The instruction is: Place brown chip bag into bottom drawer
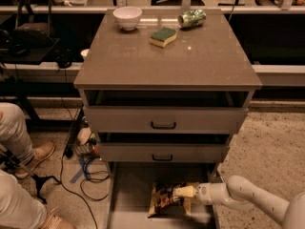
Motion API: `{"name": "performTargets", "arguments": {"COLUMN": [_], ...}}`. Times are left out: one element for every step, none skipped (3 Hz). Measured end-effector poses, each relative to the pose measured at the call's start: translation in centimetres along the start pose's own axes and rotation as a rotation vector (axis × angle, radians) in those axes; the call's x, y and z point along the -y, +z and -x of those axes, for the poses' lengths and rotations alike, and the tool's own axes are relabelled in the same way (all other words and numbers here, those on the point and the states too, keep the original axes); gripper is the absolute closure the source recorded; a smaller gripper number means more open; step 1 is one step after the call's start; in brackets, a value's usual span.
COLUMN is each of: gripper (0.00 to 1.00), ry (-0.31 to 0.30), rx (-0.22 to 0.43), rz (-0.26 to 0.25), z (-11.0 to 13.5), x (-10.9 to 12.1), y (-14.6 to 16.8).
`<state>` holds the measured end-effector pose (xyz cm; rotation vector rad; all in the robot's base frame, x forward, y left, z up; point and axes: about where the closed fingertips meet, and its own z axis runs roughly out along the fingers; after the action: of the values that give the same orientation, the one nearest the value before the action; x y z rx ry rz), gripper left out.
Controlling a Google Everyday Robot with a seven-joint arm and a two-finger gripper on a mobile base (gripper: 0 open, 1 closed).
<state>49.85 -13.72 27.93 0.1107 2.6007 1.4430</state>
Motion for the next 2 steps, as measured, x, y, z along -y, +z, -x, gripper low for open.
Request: {"name": "performTargets", "arguments": {"gripper": [0.0, 0.0], "ry": [-0.016, -0.041], "rx": [0.03, 0.074], "rz": [-0.046, -0.108], "z": [-0.5, -1.4], "x": [-0.3, -0.5], "y": [-1.2, -5.8]}}
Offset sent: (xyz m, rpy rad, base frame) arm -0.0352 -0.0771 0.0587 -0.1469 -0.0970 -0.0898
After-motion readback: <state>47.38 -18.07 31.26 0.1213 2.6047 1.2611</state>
